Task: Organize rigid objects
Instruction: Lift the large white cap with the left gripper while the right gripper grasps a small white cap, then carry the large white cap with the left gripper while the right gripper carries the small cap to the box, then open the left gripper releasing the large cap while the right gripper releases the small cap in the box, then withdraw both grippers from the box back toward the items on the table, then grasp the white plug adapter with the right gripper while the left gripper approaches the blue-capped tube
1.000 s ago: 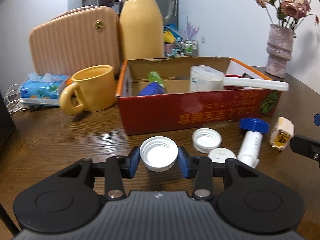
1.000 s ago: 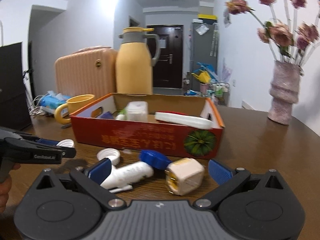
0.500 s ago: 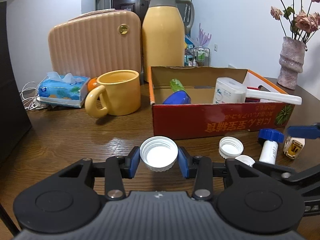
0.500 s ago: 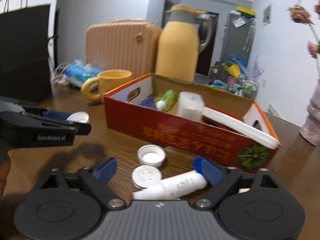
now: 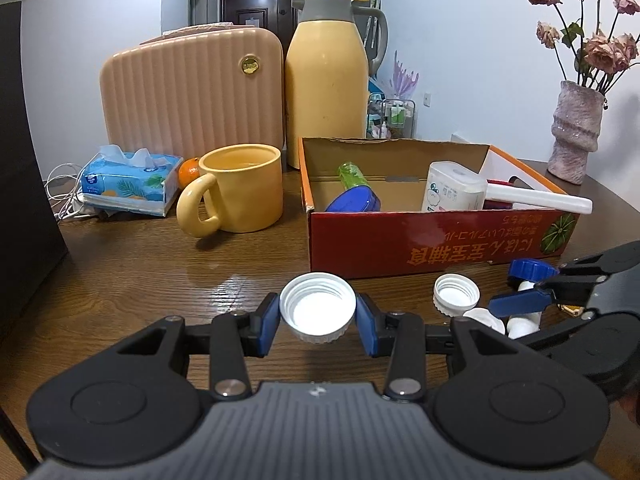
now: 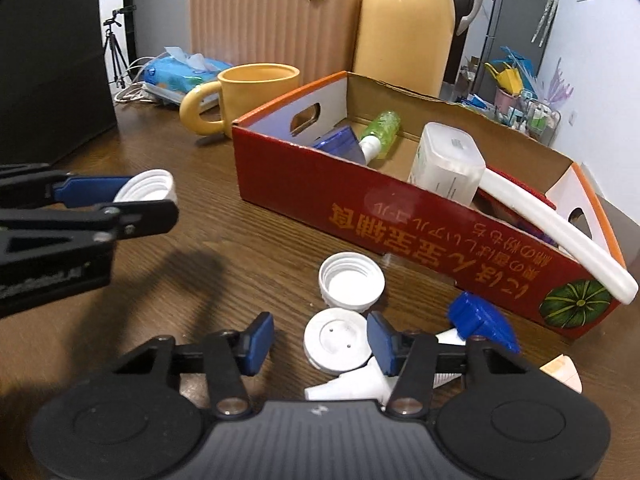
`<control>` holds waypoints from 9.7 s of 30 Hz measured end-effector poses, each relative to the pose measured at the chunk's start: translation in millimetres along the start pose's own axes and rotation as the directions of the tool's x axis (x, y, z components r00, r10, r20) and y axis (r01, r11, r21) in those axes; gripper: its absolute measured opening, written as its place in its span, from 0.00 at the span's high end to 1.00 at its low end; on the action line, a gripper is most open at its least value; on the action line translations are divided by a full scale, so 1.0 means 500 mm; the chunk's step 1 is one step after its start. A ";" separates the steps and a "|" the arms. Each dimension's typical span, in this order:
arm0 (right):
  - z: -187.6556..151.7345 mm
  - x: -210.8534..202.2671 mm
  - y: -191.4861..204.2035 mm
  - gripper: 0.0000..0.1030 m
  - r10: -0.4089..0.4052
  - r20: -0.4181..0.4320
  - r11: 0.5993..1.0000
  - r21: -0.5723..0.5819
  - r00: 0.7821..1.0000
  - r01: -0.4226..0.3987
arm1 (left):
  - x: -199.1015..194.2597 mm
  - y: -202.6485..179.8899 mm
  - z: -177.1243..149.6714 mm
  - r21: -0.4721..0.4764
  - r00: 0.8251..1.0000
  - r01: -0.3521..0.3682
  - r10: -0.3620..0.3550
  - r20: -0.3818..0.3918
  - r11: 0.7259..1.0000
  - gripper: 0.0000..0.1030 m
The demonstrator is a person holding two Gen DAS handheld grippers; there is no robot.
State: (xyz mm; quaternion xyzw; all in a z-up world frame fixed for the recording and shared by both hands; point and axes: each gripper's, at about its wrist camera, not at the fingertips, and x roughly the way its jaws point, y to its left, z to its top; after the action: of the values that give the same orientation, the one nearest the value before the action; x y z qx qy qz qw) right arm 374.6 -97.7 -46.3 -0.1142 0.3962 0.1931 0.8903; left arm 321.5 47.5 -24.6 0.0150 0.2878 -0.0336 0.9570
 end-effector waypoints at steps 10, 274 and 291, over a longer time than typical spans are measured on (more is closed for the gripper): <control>0.013 0.014 -0.007 0.48 -0.007 -0.034 0.999 0.034 0.999 0.008 | -0.002 0.019 0.000 -0.011 1.000 -0.006 0.006 -0.006 1.000 0.60; -0.213 -0.136 -0.259 0.52 -0.199 0.315 0.952 0.288 0.928 0.107 | 0.021 -0.118 -0.018 -0.101 0.999 -0.005 0.000 -0.047 0.995 0.00; -0.237 -0.182 -0.288 0.51 -0.229 0.374 0.934 0.343 0.899 0.095 | 0.035 -0.242 -0.030 -0.007 0.996 0.043 -0.043 -0.080 0.999 0.00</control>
State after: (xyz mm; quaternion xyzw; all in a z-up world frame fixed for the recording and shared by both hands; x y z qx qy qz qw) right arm 303.0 -292.6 -49.0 0.0398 0.2166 0.0710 0.9729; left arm 319.1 -73.6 -48.1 0.0078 0.3262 -0.0529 0.9438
